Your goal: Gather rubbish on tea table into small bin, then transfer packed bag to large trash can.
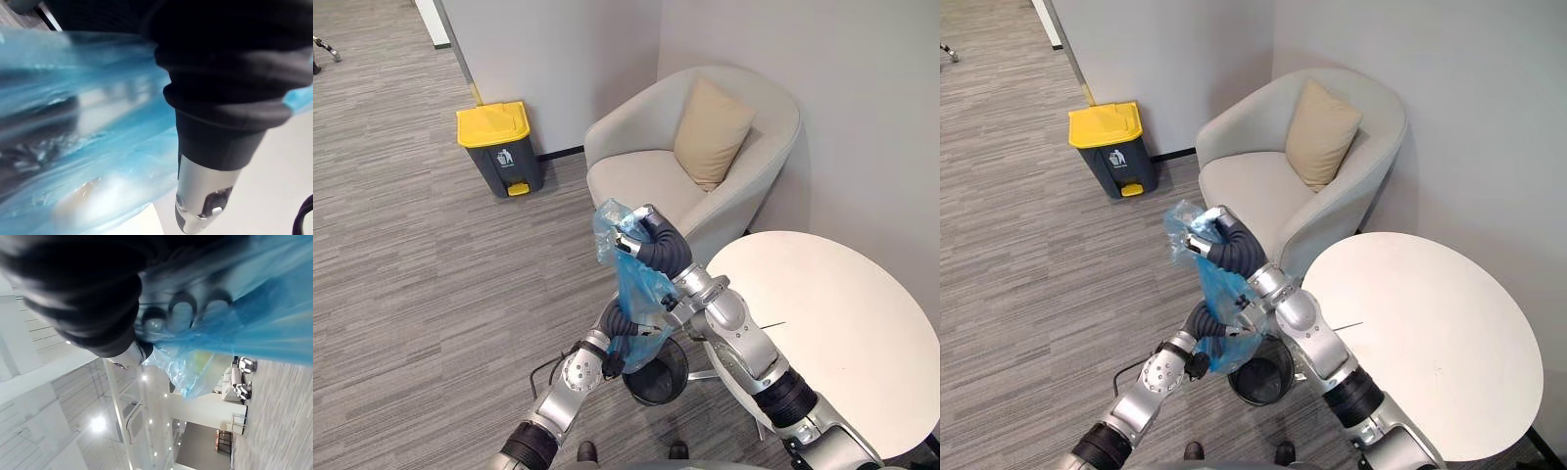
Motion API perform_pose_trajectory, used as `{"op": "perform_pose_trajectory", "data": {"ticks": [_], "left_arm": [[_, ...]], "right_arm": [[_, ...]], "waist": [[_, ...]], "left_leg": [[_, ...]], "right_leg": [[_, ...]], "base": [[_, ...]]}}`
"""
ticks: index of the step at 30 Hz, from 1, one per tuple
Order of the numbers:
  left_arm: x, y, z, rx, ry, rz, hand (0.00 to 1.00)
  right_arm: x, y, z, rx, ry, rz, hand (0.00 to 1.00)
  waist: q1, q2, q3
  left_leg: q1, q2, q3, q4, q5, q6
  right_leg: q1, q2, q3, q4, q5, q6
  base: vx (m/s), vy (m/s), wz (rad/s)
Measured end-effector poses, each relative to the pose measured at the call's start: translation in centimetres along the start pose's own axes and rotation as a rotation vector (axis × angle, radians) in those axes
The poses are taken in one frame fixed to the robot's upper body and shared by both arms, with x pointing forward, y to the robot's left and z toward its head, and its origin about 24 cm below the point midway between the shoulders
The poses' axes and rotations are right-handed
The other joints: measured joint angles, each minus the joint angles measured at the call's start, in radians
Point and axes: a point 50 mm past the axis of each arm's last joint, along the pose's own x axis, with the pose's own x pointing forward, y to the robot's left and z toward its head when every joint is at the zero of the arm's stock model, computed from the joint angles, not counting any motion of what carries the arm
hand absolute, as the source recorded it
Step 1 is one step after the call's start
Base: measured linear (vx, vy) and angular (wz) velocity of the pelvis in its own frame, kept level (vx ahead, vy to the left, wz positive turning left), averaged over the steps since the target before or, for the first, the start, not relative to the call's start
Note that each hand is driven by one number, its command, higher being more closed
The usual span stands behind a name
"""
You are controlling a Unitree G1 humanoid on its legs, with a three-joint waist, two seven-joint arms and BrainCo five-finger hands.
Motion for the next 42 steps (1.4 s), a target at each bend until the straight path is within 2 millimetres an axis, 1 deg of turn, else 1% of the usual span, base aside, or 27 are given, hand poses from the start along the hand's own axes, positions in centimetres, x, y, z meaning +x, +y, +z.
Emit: {"op": "perform_pose_trajectory", "data": {"ticks": [3, 6, 9, 12, 13, 15, 16, 23, 32, 36, 39, 42], "left_arm": [[0.0, 0.2, -0.6, -0.003, 0.029, 0.064, 0.00], [0.3, -0.6, -0.1, 0.002, 0.033, 0.093, 0.00], [0.7, -1.1, 0.7, -0.003, 0.017, 0.109, 0.00], [1.1, -1.0, 1.2, 0.012, -0.005, 0.129, 0.00], [1.3, -0.8, 1.4, 0.020, -0.008, 0.144, 1.00], [1.5, -0.6, 1.6, 0.027, -0.013, 0.164, 1.00], [1.7, -0.4, 1.8, 0.028, -0.019, 0.186, 1.00], [2.9, 0.4, 3.2, 0.024, -0.069, 0.256, 1.00], [2.9, 0.7, 3.1, -0.014, -0.060, 0.285, 1.00], [2.9, 0.8, 3.0, -0.024, -0.055, 0.286, 1.00], [2.8, 0.7, 2.8, -0.034, -0.045, 0.286, 1.00], [2.7, 1.1, 2.5, -0.042, -0.035, 0.304, 1.00]], "right_arm": [[0.4, 1.3, -0.2, 0.029, -0.002, 0.044, 1.00], [0.7, 3.1, -0.4, 0.065, 0.000, 0.104, 1.00], [1.0, 3.9, -0.3, 0.106, -0.009, 0.109, 1.00], [1.3, 4.2, -0.2, 0.161, -0.019, 0.102, 1.00], [1.3, 4.3, -0.2, 0.190, -0.019, 0.105, 1.00], [1.3, 4.9, -0.3, 0.227, -0.015, 0.121, 1.00], [1.3, 5.6, -0.4, 0.277, -0.009, 0.139, 1.00], [1.5, 7.1, -0.5, 0.440, 0.004, 0.163, 1.00], [1.3, 7.6, -0.7, 0.457, 0.010, 0.194, 1.00], [0.7, 7.7, -1.1, 0.465, 0.027, 0.180, 1.00], [0.4, 7.8, -1.2, 0.423, 0.024, 0.176, 1.00], [-0.1, 7.8, -1.5, 0.341, 0.029, 0.171, 1.00]], "waist": [[0.000, -0.002, -0.001], [0.001, -0.002, -0.001], [0.003, -0.002, -0.002], [0.003, -0.003, -0.002], [0.003, -0.003, -0.002], [0.003, -0.003, -0.002], [0.001, -0.003, -0.002], [0.002, -0.003, -0.002], [-0.001, -0.004, -0.002], [-0.001, -0.008, -0.005], [-0.002, -0.014, -0.009], [-0.003, -0.016, -0.010]], "left_leg": [[0.002, 0.005, 0.002, 0.000, 0.000, 0.000], [0.001, 0.007, 0.003, 0.001, 0.000, 0.000], [0.002, 0.007, 0.002, 0.002, 0.000, -0.001], [0.002, 0.007, 0.002, 0.004, 0.000, -0.001], [0.002, 0.007, 0.002, 0.004, 0.000, -0.001], [0.002, 0.007, 0.002, 0.004, 0.000, -0.001], [0.002, 0.007, 0.002, 0.004, 0.000, -0.001], [0.008, 0.007, 0.000, 0.004, 0.000, -0.001], [0.011, 0.007, 0.001, 0.003, 0.000, -0.001], [0.011, 0.007, 0.001, 0.002, 0.000, -0.001], [0.011, 0.007, 0.001, 0.002, 0.000, -0.001], [0.011, 0.007, 0.001, 0.002, 0.000, -0.001]], "right_leg": [[0.000, 0.006, 0.004, 0.000, 0.001, -0.002], [0.000, 0.007, 0.005, -0.001, 0.002, -0.003], [0.002, 0.007, 0.005, -0.001, 0.002, -0.003], [0.002, 0.007, 0.005, -0.001, 0.002, -0.003], [0.002, 0.007, 0.005, -0.001, 0.002, -0.003], [0.002, 0.007, 0.005, -0.001, 0.002, -0.003], [0.002, 0.007, 0.005, -0.001, 0.002, -0.003], [0.010, 0.007, 0.004, -0.004, 0.002, -0.004], [0.012, 0.007, 0.004, -0.005, 0.002, -0.004], [0.012, 0.007, 0.004, -0.005, 0.002, -0.004], [0.012, 0.007, 0.004, -0.006, 0.002, -0.004], [0.012, 0.007, 0.004, -0.006, 0.002, -0.004]], "base": [[0.00, 0.002, -0.02], [0.00, 0.000, 0.00], [0.00, 0.000, 0.00], [0.00, 0.000, 0.00], [0.00, 0.000, 0.00], [0.00, 0.000, 0.00], [0.00, 0.000, 0.00], [0.00, 0.000, 0.00], [0.00, 0.000, 0.00], [0.00, 0.000, 0.00], [0.00, 0.000, 0.00], [0.00, 0.000, 0.00]]}}
